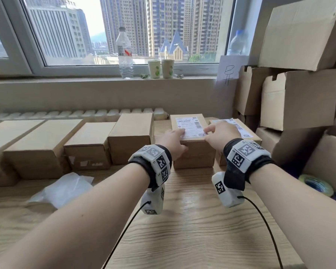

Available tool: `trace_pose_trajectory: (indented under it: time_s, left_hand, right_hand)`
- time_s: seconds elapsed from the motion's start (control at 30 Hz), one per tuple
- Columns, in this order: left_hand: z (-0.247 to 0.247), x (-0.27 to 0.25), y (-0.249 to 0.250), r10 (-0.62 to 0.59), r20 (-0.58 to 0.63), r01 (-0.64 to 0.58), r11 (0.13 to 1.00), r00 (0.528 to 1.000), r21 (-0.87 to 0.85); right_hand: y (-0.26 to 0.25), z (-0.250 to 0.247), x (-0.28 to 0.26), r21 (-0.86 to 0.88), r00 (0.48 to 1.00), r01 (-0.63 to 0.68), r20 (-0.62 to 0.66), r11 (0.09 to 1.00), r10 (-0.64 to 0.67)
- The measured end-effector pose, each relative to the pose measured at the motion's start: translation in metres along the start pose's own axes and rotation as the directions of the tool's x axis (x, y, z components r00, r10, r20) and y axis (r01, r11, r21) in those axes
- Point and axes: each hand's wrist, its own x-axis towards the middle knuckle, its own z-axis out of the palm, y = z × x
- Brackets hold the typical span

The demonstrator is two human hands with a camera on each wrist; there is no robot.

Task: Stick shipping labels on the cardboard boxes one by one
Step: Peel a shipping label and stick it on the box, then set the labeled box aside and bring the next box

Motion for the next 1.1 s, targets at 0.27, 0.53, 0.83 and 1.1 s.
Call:
trace_pose_trajectory:
  time_s: [0.27, 0.53, 0.83, 1.1]
  left_hand:
    - [-0.004, 0.0, -0.005, 0.056, -0.006, -0.056, 0.998, 0.998, -0.042]
    - [-0.057, -0.01, -0.047, 0.004, -0.25, -0.044, 0.987, 0.968, -0.154]
    - [-0.096, -0.014, -0.128, -0.311, -0.226, 0.154, 0.838, 0.923, -0.523]
    - [-0.093, -0.004, -0.148, -0.35, -0.16, 0.167, 0.739, 0.923, -0.652]
  right_hand:
    - [-0.007, -0.002, -0.004, 0.013, 0.999, -0.025, -0.028, 1.0, 0.025]
    - [-0.056, -0.01, -0.026, 0.15, 0.992, 0.126, -0.004, 0.981, -0.127]
    - [-0.123, 0.026, -0.036, 0.336, 0.973, 0.109, 0.157, 0.935, -0.17]
    - [-0.137, 0.078, -0.012, 0.367, 0.952, -0.129, 0.305, 0.921, 0.011]
